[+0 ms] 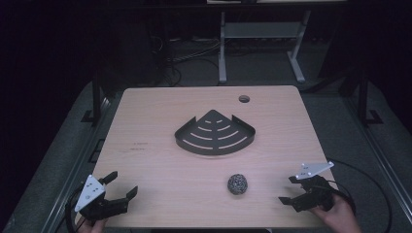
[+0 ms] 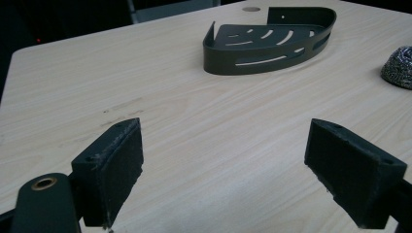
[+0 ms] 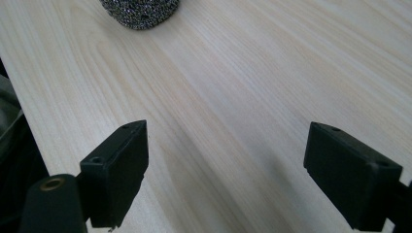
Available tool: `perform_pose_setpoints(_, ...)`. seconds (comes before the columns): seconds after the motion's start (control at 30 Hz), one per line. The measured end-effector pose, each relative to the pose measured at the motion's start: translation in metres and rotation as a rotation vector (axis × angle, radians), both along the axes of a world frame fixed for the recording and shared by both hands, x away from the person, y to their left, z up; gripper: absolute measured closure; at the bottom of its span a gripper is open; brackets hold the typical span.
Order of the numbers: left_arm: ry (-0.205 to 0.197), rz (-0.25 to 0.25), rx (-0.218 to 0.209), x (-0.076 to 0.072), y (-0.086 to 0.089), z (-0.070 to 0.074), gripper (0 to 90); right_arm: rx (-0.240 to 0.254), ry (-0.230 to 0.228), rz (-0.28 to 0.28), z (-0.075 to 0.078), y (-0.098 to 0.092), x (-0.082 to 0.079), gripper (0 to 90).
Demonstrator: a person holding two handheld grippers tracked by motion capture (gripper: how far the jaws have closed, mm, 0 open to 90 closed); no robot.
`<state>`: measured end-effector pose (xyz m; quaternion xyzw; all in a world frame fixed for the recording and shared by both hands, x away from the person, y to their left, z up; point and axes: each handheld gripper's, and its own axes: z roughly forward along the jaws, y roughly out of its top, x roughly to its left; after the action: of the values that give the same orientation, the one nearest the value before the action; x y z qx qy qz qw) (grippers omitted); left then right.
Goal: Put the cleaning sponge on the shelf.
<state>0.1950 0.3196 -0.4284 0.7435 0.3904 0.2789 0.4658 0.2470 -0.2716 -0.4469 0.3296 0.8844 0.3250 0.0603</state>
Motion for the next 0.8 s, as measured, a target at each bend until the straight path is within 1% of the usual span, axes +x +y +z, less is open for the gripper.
perform_pose_setpoints(0.13,0.003,-0.005,0.010,0.000,-0.002,0.000,13.3,-0.002,0.010,0.003,-0.001,0.002,0.001,15.8)
perform_pose_setpoints(0.23,0.000,-0.009,0.008,-0.001,-0.002,0.000,13.3,-0.006,0.014,0.011,-0.002,0.005,0.002,15.8)
perform_pose_setpoints(0.3,0.002,-0.017,0.005,0.000,-0.002,0.000,13.2,-0.007,0.012,0.020,-0.001,0.008,0.001,15.8)
perform_pose_setpoints(0.33,0.000,-0.015,0.007,0.000,-0.002,0.000,13.2,-0.012,0.010,0.029,0.000,0.013,0.000,15.8)
perform_pose_setpoints(0.37,-0.004,-0.012,0.007,-0.001,-0.002,0.000,13.2,-0.012,0.010,0.029,0.000,0.013,0.000,15.8)
perform_pose_setpoints(0.4,0.001,-0.017,0.000,-0.001,-0.001,-0.001,13.2,-0.013,0.007,0.037,0.002,0.016,0.000,15.8)
perform_pose_setpoints(0.5,0.001,-0.011,0.001,-0.001,0.000,0.000,13.2,-0.017,0.003,0.044,0.003,0.020,0.000,15.8)
perform_pose_setpoints(0.53,-0.003,-0.008,-0.002,-0.001,0.000,0.000,13.3,-0.019,-0.001,0.056,0.004,0.024,0.001,15.8)
perform_pose_setpoints(0.8,-0.003,-0.001,-0.006,-0.002,0.002,0.000,13.3,-0.033,-0.007,0.084,0.009,0.035,0.006,15.8)
